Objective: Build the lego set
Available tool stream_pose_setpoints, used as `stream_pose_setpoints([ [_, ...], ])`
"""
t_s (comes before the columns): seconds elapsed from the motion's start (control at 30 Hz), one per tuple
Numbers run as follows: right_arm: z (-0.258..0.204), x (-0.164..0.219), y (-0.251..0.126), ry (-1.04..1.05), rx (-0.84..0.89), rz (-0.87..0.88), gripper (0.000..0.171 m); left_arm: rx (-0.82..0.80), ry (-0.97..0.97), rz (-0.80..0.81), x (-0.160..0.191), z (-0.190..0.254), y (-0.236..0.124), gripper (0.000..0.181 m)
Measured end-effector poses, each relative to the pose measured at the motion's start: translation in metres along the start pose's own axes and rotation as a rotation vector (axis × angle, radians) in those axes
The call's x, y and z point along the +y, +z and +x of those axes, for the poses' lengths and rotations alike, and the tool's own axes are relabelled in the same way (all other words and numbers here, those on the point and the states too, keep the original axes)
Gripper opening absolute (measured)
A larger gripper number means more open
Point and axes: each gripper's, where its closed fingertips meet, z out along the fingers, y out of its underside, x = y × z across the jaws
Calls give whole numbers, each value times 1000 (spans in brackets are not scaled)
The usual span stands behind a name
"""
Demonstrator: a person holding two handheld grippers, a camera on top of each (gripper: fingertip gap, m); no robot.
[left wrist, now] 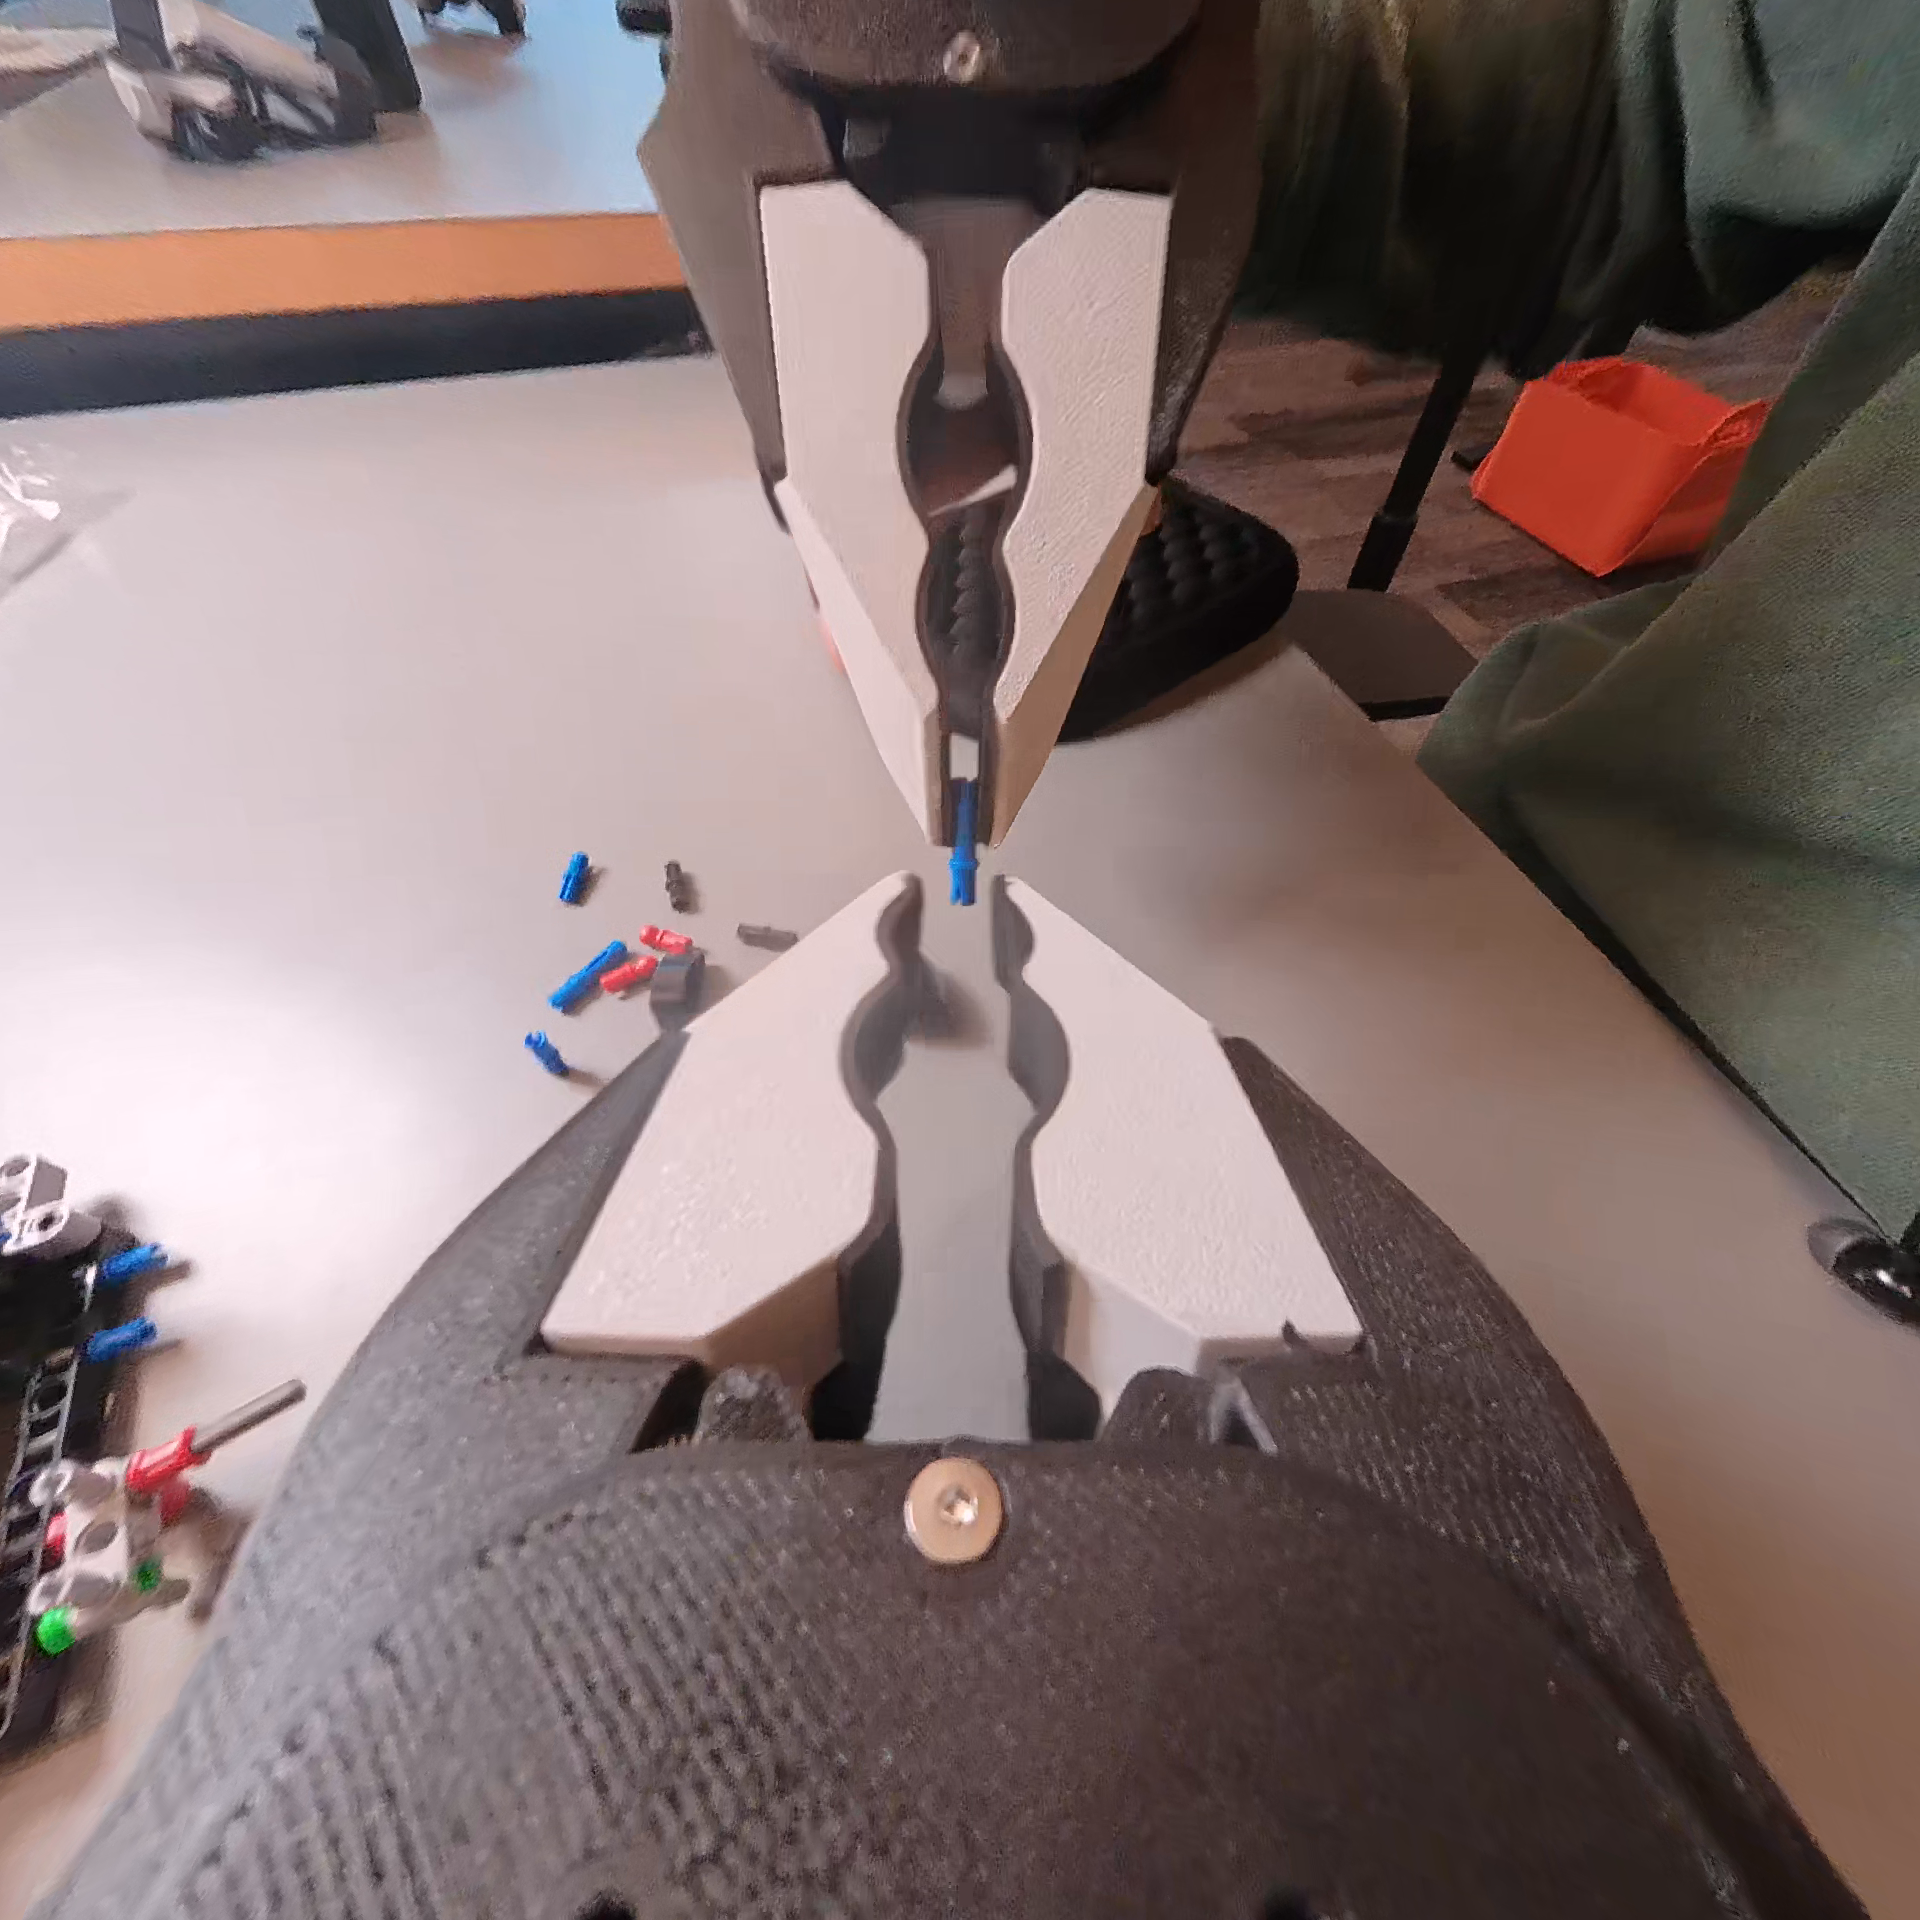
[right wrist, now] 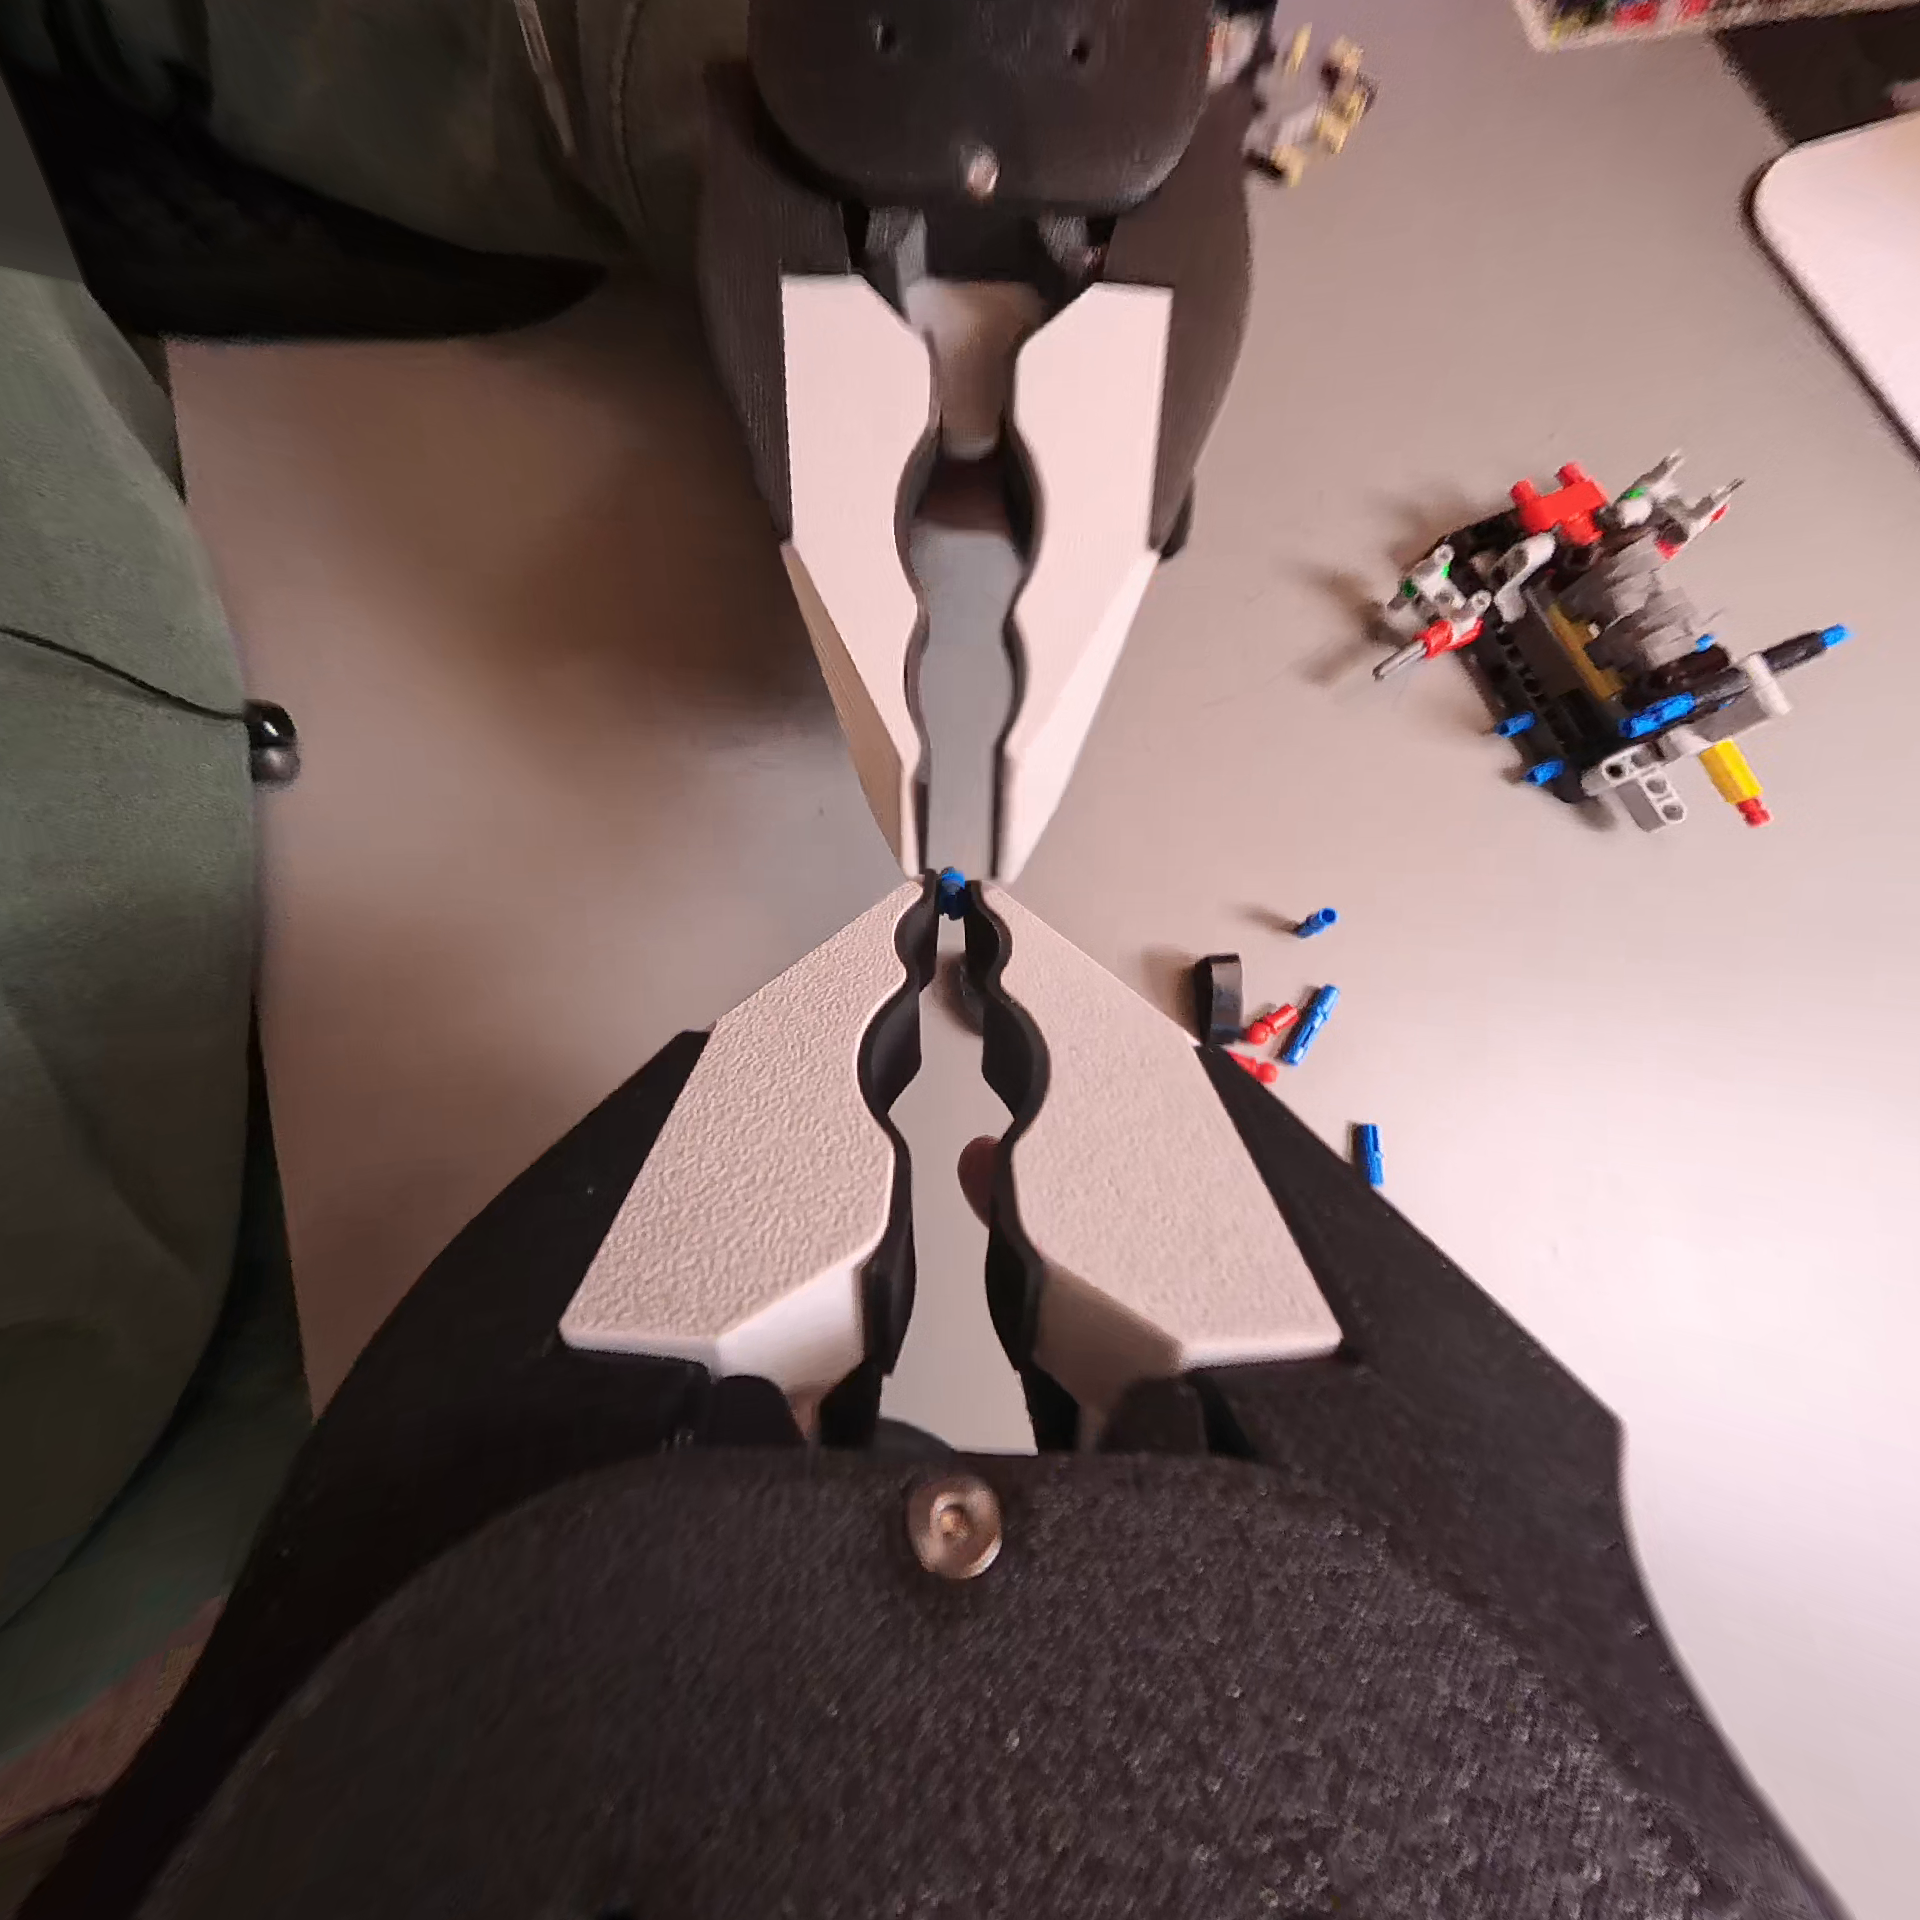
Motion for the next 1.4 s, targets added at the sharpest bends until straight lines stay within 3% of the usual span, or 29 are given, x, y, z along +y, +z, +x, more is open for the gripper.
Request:
stream_pose_setpoints([
  [0.1, 3, 12, 10, -2, 3, -156, 2, -3, -47, -82, 18, -10, -4, 30],
  [0.3, 6, 30, 25, 25, -15, -340, 2, 17, -29, -227, 39, -10, 11, 42],
  [0.47, 4, 37, 30, 53, -5, -391, 2, 27, 4, -295, 51, -4, 19, 41],
  [1.4, 5, 39, 37, 29, 33, -468, 1, -61, 64, -339, 56, -9, 23, 16],
])
